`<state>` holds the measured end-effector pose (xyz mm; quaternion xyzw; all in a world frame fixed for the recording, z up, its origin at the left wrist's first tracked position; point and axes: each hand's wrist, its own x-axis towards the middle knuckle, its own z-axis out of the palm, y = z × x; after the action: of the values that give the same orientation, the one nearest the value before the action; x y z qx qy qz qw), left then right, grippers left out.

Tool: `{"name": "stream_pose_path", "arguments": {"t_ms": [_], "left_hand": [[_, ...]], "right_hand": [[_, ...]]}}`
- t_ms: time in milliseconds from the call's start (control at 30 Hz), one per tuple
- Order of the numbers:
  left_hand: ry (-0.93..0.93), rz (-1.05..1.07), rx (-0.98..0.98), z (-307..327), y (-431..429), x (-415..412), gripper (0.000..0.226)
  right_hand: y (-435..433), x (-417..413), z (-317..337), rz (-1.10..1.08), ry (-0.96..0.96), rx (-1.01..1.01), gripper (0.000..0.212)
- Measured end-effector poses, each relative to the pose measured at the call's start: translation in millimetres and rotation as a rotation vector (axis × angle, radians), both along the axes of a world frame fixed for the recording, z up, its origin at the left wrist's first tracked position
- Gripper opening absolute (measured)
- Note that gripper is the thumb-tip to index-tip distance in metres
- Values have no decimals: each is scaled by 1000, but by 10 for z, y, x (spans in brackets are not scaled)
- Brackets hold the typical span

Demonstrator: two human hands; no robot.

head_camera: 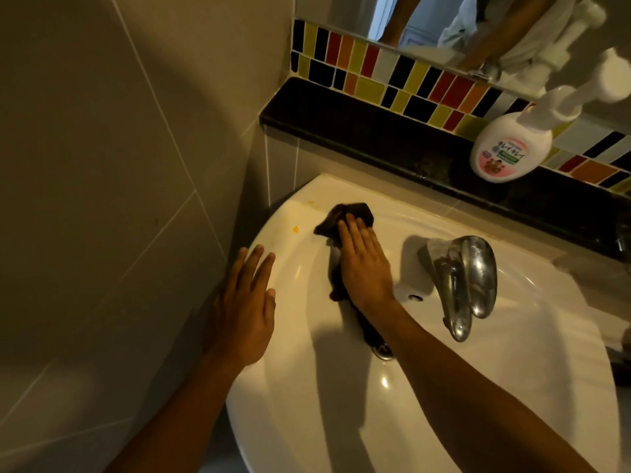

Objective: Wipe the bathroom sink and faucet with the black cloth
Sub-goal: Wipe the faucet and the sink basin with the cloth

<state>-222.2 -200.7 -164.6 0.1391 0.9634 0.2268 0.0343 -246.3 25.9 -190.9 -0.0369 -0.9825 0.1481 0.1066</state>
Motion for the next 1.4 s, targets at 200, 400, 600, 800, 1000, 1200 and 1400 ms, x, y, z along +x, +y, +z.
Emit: {"name": "stream_pose_path", "arguments": {"t_ms": [200,400,600,800,1000,1200,1400], "left_hand": [[-13,18,14,-4,1,3,61],[-2,13,-22,-14,12,-4,62],[-15,63,2,32,17,25,74],[-33,119,52,24,18,43,87],[-37,181,74,15,20,47,91],[-27,205,-2,67,26,57,90],[-190,590,106,201,19,276,73]], "right_hand": [[121,284,174,-500,-101,-264,56],[-132,-136,164,-406,-91,-161,61],[118,79,559,-235,-39,-508,22],[-65,-520,662,-374,253,-643,40],[-317,-799,220,-103,5,-125,56],[-711,-747,301,181,-44,-117,46],[-1023,121,246,539,-153,-187,53]]}}
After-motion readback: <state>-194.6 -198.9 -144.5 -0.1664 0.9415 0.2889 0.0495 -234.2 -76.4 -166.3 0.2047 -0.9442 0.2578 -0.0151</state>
